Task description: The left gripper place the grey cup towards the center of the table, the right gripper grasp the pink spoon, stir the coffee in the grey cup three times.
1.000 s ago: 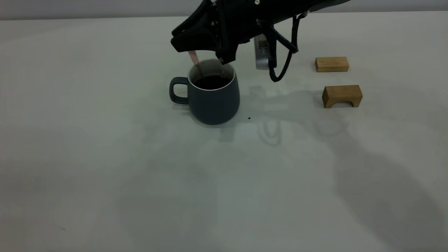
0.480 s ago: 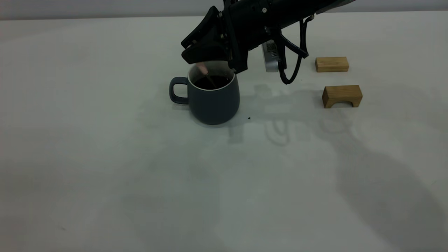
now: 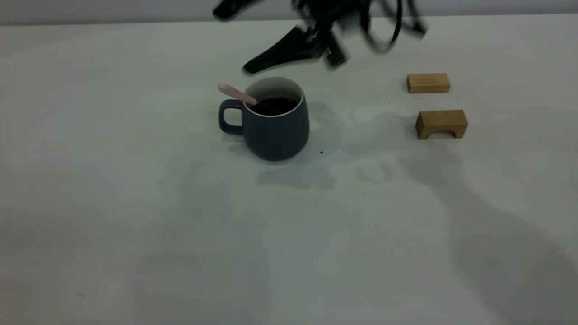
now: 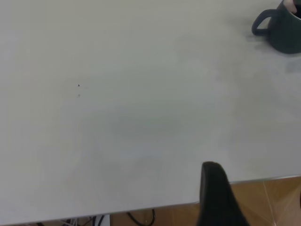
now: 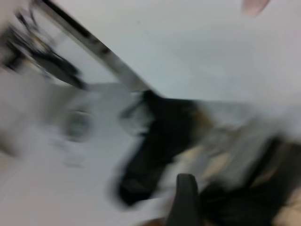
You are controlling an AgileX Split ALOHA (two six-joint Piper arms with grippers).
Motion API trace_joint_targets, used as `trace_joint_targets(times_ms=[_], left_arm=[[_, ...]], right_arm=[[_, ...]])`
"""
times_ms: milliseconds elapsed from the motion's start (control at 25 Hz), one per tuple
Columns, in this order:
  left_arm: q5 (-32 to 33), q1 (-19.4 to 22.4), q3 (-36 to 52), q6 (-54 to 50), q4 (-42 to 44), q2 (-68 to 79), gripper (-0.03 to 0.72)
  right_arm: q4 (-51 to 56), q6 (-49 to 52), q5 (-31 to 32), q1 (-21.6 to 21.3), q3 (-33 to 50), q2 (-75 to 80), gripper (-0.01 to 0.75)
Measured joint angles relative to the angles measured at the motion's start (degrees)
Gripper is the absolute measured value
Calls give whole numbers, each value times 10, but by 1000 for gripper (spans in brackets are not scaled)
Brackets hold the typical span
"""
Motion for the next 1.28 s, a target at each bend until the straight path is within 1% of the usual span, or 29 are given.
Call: trace_joint_targets(times_ms=[120, 200, 320, 440, 640, 720, 800, 960, 1040, 1160, 1280], left_arm=[[0, 0, 0, 0, 0, 0, 490], [0, 0, 0, 0, 0, 0, 490], [0, 0, 0, 0, 0, 0, 490], [0, 0, 0, 0, 0, 0, 490], [-1, 0, 0, 0, 0, 0, 490], [-1, 0, 0, 0, 0, 0, 490], [-1, 0, 0, 0, 0, 0, 490], [-1, 0, 0, 0, 0, 0, 490], [-1, 0, 0, 0, 0, 0, 490], [-1, 0, 0, 0, 0, 0, 490], [-1, 0, 0, 0, 0, 0, 490]], right_arm=[[-121, -104, 14, -3, 0, -72, 651], [-180, -156, 27, -4, 0, -118, 603], [-221, -196, 59, -4, 0, -166, 522], [-229, -209, 87, -4, 0, -198, 441], [-237, -212, 93, -4, 0, -229, 314], [-269, -212, 94, -4, 0, -244, 269], [-348, -208, 95, -4, 0, -268, 228], [-527, -158, 102, -4, 0, -348, 197], [-586, -132, 105, -4, 0, -401, 196], [-639, -122, 107, -5, 13, -484, 196], [-671, -134, 112, -5, 63, -579, 196]])
